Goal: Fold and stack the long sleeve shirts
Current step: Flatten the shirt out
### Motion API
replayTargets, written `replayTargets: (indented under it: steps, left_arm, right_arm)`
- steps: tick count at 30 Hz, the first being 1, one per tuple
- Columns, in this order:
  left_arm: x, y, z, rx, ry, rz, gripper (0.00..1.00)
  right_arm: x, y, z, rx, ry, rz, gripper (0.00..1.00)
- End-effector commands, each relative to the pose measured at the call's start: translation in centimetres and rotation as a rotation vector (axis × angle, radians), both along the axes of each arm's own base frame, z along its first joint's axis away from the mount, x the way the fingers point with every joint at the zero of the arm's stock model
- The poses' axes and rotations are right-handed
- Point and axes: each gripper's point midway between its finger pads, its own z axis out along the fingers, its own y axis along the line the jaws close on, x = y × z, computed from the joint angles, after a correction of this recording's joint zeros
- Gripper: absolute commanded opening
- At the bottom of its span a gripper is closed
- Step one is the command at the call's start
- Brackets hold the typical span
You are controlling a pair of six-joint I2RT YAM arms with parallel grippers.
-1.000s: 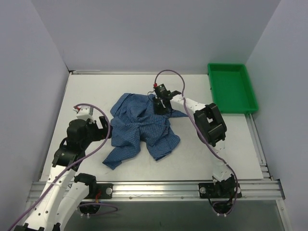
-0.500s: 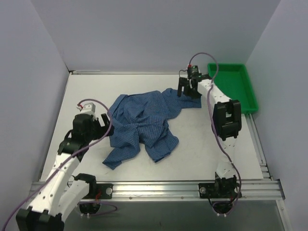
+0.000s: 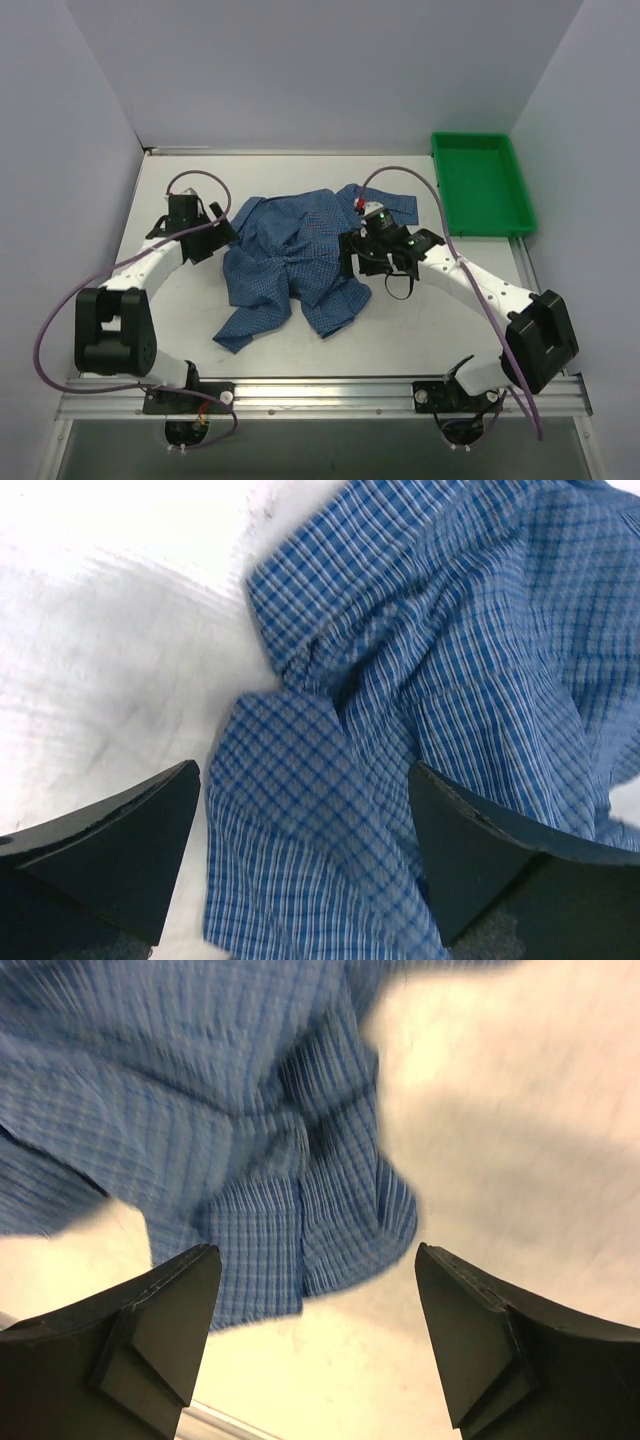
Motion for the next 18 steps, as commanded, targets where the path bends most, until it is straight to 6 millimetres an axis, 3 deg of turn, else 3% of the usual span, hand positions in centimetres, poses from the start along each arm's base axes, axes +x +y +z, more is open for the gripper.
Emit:
replayTargets:
  steps: [1,2,3,4,6,10,16,18]
  left_arm:
    - [4.7,-0.5,1.2,-0.067,-0.067,0.028,0.94]
    - [5.2,-0.7,-0.4,-0.073,-0.025,0.026,0.93]
    - [6.3,-0.9,0.0,-0.078,-0.036,0.020,0.91]
    - [6.7,-1.1,-1.3,-0.084,-0.005,0.010,0.90]
    - [7.7,-1.2,-1.6,-0.086,0.000,0.006,0.90]
    - [8.3,-1.6,-4.3,-0.088,0.053,-0.005,0.86]
    - [8.1,-3.2,-6.5,-0.117,0.089,-0.039,0.77]
    - [7.9,-3.2,-7.0,-0.120,0.095,-0.037,0.68]
  right_arm:
    - [-2.5,0.2,-0.9,0.048,-0.011,-0.008,0.80]
    - [-3.2,0.4,-1.3,0.052,-0.010,0.008,0.80]
    - [-4.0,1.3,-1.5,0.067,-0.019,0.044,0.80]
    - [-4.9,1.3,-2.3,0.061,-0.003,0.064,0.80]
    - [-5.9,1.9,-2.9,0.053,0.001,0.099,0.80]
    - [-8.5,3.6,-5.2,0.015,0.035,0.200,0.80]
    - [-9.2,4.7,-8.4,-0.031,0.086,0.196,0.80]
    - [-9.3,5.2,-8.9,-0.041,0.092,0.212,0.80]
